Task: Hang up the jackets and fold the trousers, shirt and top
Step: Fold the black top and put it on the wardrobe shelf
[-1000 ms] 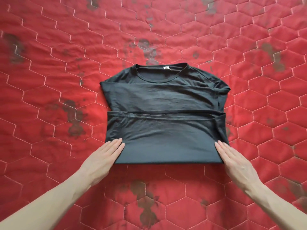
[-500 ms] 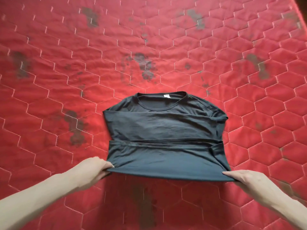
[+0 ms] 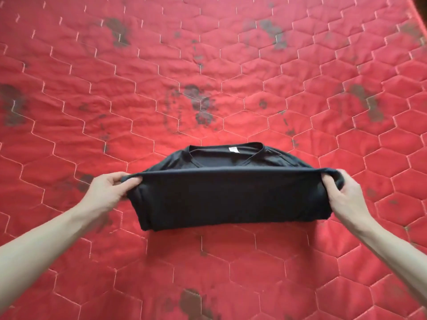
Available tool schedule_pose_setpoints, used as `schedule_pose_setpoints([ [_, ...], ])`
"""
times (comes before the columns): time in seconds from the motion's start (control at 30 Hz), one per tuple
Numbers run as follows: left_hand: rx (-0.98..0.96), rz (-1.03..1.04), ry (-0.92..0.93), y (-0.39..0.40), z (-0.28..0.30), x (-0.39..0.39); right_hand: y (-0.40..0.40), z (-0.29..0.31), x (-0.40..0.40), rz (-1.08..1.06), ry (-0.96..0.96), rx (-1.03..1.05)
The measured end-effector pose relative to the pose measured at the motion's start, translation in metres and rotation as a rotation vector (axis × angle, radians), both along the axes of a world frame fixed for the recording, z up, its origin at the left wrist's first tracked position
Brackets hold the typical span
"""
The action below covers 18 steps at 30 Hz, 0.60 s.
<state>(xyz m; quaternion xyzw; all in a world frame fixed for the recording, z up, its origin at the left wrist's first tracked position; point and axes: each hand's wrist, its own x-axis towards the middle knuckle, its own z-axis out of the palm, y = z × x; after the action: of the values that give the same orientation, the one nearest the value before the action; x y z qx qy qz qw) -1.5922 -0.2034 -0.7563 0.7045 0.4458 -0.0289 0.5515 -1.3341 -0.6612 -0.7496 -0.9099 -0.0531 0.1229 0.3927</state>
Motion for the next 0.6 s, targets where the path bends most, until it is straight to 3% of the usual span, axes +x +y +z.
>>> schedule_pose_setpoints([
  [0.1,0.061,0.103,-0.035,0.007,-0.031,0.025,0.031,-0.025,0.029,-0.033,-0.063,-0.072],
  [0.3,0.338,0.113,-0.047,0.019,-0.08,0.056,0.062,-0.064,0.081,0.043,-0.145,-0.373],
  [0.5,0.345,0.135,0.009,0.02,-0.099,0.069,0.057,-0.085,0.104,0.137,-0.106,-0.618],
  [0.6,0.619,0.148,0.139,0.013,-0.092,0.071,0.059,-0.084,0.1,0.112,-0.219,-0.619],
])
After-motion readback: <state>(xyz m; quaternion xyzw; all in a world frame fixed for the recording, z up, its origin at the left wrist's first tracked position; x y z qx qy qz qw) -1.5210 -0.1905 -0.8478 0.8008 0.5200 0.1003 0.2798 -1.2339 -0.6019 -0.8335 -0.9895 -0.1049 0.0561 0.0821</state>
